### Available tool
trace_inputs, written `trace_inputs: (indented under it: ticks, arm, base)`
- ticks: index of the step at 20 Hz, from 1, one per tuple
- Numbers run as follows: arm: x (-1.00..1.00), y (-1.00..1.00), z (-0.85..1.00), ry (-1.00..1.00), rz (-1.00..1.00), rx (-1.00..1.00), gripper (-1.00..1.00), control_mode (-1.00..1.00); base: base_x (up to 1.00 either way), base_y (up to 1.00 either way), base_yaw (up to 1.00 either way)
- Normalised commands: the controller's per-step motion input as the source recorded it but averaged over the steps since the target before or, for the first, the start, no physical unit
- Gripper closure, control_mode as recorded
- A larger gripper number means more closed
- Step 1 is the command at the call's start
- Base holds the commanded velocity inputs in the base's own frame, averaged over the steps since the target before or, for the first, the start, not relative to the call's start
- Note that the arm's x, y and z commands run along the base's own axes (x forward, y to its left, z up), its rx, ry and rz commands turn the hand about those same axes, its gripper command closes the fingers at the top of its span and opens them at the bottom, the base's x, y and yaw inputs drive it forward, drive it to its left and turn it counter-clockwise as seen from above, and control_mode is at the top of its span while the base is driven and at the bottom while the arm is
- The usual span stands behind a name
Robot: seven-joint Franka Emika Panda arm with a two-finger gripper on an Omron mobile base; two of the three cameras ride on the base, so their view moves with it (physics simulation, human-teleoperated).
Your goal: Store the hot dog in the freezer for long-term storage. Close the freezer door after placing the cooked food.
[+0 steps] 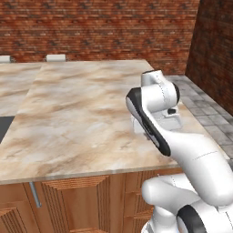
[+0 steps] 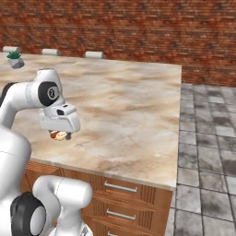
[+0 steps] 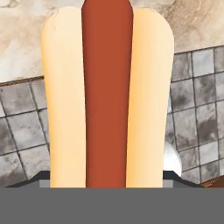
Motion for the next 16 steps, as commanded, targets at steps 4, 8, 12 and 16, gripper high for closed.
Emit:
trace_inputs:
  ticks: [4,8,12,16]
  arm:
    - [-0.56,-0.03,0.0,-0.07,0.05,0.08,1.0,-1.0]
    - [-0.12,-0.29,-0.08,-0.01,0.1,0.0,1.0,-1.0]
    - [0.0,0.0,0.0,0.0,0.02,0.0,1.0,-1.0]
    - [-0.08,0.0,0.0,0.0,0.0,0.0,1.0,-1.0]
  base:
    - [0.0,0.0,0.0]
    - [0.0,0.0,0.0]
    - [0.0,0.0,0.0]
    - [0.0,0.0,0.0]
